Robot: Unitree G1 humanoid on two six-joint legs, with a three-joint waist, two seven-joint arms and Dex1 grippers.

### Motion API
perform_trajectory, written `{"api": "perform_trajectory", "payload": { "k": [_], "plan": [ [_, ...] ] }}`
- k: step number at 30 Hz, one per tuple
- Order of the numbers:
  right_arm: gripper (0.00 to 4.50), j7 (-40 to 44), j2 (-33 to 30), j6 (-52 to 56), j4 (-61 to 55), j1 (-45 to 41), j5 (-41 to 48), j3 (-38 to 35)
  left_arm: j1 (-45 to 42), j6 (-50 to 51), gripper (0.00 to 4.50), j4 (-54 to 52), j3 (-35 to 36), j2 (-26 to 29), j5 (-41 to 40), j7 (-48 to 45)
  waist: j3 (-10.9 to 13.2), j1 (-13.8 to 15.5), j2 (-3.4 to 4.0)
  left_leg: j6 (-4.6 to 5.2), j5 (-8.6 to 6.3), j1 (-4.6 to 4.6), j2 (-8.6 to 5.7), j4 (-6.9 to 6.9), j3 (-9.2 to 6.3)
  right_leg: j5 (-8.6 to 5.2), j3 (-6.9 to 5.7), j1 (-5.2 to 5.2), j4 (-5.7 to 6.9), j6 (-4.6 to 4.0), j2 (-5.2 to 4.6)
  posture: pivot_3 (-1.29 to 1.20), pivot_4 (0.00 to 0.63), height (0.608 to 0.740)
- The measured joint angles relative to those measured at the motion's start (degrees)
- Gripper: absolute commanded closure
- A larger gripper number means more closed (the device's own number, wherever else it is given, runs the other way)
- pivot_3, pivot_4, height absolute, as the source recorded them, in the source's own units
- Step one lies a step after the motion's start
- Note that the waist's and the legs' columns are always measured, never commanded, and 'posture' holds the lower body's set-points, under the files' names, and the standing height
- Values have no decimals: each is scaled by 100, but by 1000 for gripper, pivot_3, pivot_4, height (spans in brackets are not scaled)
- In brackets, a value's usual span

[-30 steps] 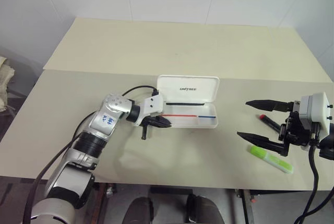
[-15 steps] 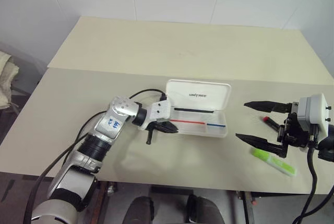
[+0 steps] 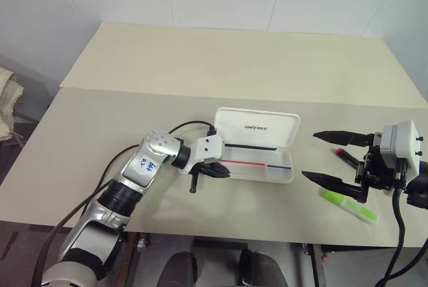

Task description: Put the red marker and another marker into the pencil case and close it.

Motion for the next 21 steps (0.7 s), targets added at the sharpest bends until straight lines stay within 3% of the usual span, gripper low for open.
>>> {"api": "perform_trajectory", "payload": {
  "k": [10,21],
  "plan": [
    [0,-15,59,-7,2,-100,-7,129,-1,248,36,-104,12,132,-243,-101,0,-7,0,0,0,2,1,0,-1,0,1,0,2,0,0,0,150,740],
    [0,-20,228,-24,51,-196,-21,310,2,235,36,-245,138,335,-516,-254,0,0,0,0,0,0,0,0,0,0,0,0,1,0,0,0,150,740]
  ]
}}
